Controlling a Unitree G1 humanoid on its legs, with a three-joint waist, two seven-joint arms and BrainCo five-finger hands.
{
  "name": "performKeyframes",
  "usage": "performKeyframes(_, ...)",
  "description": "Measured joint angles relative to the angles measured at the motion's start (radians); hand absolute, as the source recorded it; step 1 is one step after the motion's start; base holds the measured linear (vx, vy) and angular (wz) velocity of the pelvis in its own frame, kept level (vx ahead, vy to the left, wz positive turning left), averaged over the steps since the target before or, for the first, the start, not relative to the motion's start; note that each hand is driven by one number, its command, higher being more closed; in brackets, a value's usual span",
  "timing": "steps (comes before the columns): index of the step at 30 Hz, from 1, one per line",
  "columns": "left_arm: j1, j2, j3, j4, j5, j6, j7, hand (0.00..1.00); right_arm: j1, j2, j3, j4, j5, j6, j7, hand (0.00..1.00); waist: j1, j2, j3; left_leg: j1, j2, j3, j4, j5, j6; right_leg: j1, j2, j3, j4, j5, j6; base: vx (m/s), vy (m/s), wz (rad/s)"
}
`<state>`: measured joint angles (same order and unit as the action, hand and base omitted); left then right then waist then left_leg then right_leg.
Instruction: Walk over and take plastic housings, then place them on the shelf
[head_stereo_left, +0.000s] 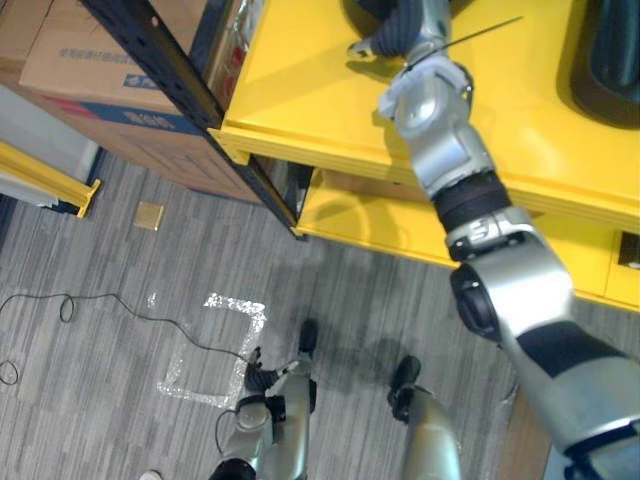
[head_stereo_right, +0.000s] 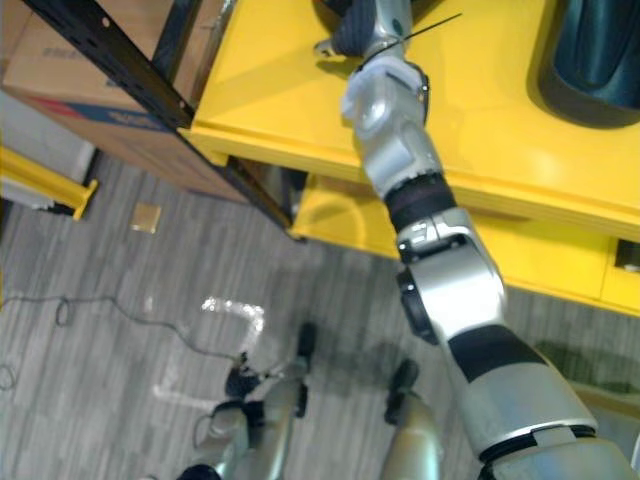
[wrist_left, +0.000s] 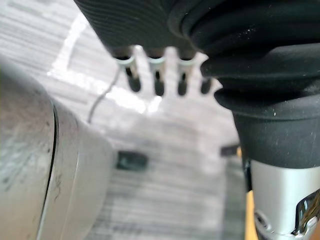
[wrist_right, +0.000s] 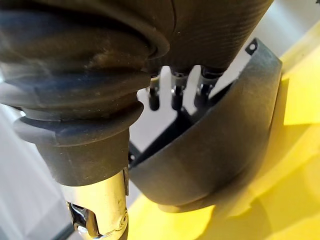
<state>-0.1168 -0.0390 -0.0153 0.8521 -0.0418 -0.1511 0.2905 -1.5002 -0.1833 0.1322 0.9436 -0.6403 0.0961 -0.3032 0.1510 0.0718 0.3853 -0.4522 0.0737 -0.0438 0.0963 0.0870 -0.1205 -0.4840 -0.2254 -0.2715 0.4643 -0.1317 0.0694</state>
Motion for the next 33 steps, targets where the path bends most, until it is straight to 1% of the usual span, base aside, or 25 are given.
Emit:
performKeyframes(2, 0.000, 0.000, 0.000, -0.002, 0.000, 0.001, -0.010, 0.00, -0.004, -0.001, -0.023, 0.020, 0.010, 0.000, 0.019, 1.00, 0.000, 0.000, 0.000, 0.001, 0.000, 0.001, 0.000, 0.001, -0.001, -0.001, 0.000, 0.002, 0.002, -0.001, -0.001, 0.00, 0.000, 0.00)
performKeyframes(6, 0.000, 0.000, 0.000, -0.003, 0.001, 0.001, -0.025, 0.00, -0.005, -0.013, -0.023, 0.025, 0.038, -0.002, 0.045, 1.00, 0.000, 0.000, 0.000, 0.004, 0.001, 0.005, 0.000, 0.001, -0.001, -0.001, 0.000, 0.006, 0.003, -0.002, -0.003, 0.00, -0.001, -0.02)
performKeyframes(12, 0.000, 0.000, 0.000, -0.003, 0.004, 0.001, -0.038, 0.00, -0.005, -0.029, -0.015, 0.038, 0.037, -0.013, 0.096, 1.00, 0.000, 0.001, 0.000, 0.005, 0.000, 0.006, -0.001, 0.005, -0.001, -0.001, 0.000, 0.006, 0.003, -0.006, -0.009, 0.00, 0.000, 0.00)
performKeyframes(16, 0.001, 0.001, -0.001, -0.003, 0.005, 0.002, -0.040, 0.00, -0.004, -0.038, -0.009, 0.056, 0.025, -0.035, 0.133, 1.00, 0.000, 0.003, -0.001, 0.007, 0.000, 0.005, -0.005, 0.009, -0.002, -0.001, 0.000, 0.006, 0.004, -0.006, -0.010, 0.00, 0.000, 0.00)
performKeyframes(20, 0.001, 0.010, -0.008, -0.002, 0.012, 0.002, -0.058, 0.00, -0.003, -0.052, 0.029, 0.079, -0.025, -0.051, 0.150, 1.00, 0.001, 0.003, -0.002, 0.015, 0.000, 0.003, -0.022, 0.019, -0.002, -0.001, 0.000, 0.004, 0.005, -0.007, -0.010, 0.00, 0.000, 0.00)
performKeyframes(22, 0.001, 0.019, -0.009, -0.003, 0.013, 0.002, -0.059, 0.00, 0.002, -0.059, 0.041, 0.079, -0.068, -0.059, 0.153, 1.00, 0.001, 0.003, -0.002, 0.016, -0.001, 0.002, -0.022, 0.020, -0.002, 0.000, 0.000, 0.004, 0.006, -0.007, -0.011, 0.00, 0.000, 0.00)
performKeyframes(25, 0.001, 0.037, -0.022, -0.003, 0.013, 0.002, -0.058, 0.00, 0.021, -0.078, 0.085, 0.078, -0.122, -0.093, 0.151, 1.00, 0.001, 0.003, -0.002, 0.017, -0.001, 0.001, -0.022, 0.020, -0.003, 0.000, 0.000, 0.004, 0.006, -0.007, -0.010, 0.00, 0.000, 0.00)
performKeyframes(27, 0.001, 0.042, -0.038, -0.003, 0.013, 0.002, -0.058, 0.00, 0.032, -0.093, 0.117, 0.076, -0.145, -0.104, 0.151, 1.00, 0.001, 0.010, -0.007, 0.016, -0.002, 0.000, -0.022, 0.020, -0.002, 0.000, -0.001, 0.005, 0.005, -0.007, -0.010, 0.00, 0.000, 0.00)
performKeyframes(29, 0.000, 0.041, -0.046, -0.004, 0.013, 0.001, -0.056, 0.00, 0.042, -0.108, 0.175, 0.075, -0.180, -0.122, 0.151, 1.00, 0.001, 0.024, -0.019, 0.016, -0.002, 0.001, -0.023, 0.020, -0.002, 0.001, 0.000, 0.006, 0.001, -0.007, -0.010, 0.00, 0.000, 0.00)
performKeyframes(31, 0.000, 0.042, -0.046, -0.008, 0.012, 0.000, -0.054, 0.00, 0.043, -0.115, 0.205, 0.075, -0.201, -0.124, 0.152, 1.00, 0.001, 0.030, -0.024, 0.016, -0.002, 0.001, -0.023, 0.020, -0.002, 0.000, 0.002, 0.008, -0.001, -0.007, -0.010, 0.02, -0.007, -0.04)
performKeyframes(33, -0.003, 0.050, -0.047, -0.011, 0.010, -0.003, -0.045, 0.00, 0.044, -0.136, 0.261, 0.073, -0.237, -0.140, 0.152, 1.00, 0.000, 0.033, -0.027, 0.017, 0.000, 0.001, -0.022, 0.020, -0.002, 0.000, 0.006, 0.013, -0.005, -0.007, -0.010, 0.02, -0.013, -0.07)
